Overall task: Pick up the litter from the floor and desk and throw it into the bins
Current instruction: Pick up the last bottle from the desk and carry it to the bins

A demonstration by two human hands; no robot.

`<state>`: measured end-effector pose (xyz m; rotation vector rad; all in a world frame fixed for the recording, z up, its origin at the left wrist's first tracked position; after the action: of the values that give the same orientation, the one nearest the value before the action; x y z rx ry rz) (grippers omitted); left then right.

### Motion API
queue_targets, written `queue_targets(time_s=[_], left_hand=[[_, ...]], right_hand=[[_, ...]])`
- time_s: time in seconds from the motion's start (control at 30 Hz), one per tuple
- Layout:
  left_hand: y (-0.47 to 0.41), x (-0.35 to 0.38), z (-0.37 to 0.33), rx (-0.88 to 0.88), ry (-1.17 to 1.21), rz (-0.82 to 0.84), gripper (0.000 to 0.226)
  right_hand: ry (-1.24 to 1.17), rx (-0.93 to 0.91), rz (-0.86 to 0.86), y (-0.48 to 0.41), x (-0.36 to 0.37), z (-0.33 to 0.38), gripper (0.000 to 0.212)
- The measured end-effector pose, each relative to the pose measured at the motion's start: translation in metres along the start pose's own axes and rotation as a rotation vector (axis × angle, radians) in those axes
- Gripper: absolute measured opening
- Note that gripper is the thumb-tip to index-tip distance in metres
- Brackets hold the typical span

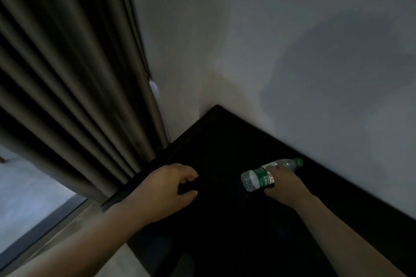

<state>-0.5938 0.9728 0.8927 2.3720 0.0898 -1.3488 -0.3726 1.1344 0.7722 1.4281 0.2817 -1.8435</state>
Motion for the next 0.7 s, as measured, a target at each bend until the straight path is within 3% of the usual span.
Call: queue_targets(time_s=[0.1, 0.27, 0.4, 0.53, 0.7], left_hand=[[-0.034, 0.015, 0.007, -0.035, 0.028, 0.042, 0.037], [-0.073, 0.044, 0.016, -0.076, 0.04, 0.119, 0.034], [-0.089, 0.059, 0.013, -0.069, 0.053, 0.171, 0.031], [-0.098, 0.056, 0.004, -0.033, 0.079, 0.191, 0.03], [-0.091, 0.039, -0.004, 0.001, 0.15, 0.193, 0.029]], right_hand=[[0.15, -0.01, 0.089, -0.037, 0.022, -0.03, 0.051], [0.27, 0.082, 0.247, -0.061, 0.042, -0.058, 0.08], [0.272, 0.121, 0.199, -0.059, 0.039, -0.059, 0.072], [-0.22, 0.238, 0.028, -0.03, 0.034, -0.053, 0.043], [-0.709, 0.358, -0.252, 0.029, 0.005, -0.011, 0.033]])
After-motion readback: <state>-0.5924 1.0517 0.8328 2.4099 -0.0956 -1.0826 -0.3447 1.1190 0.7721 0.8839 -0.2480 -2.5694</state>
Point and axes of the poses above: each hand's wrist, its own y-axis away from the middle knuckle, its own x-axis out of the palm, z = x × y, the point moved 10 cm from there along -y, towards the middle knuckle, and after that the axes turned 14 degrees about -x, right-handed, at the moved point
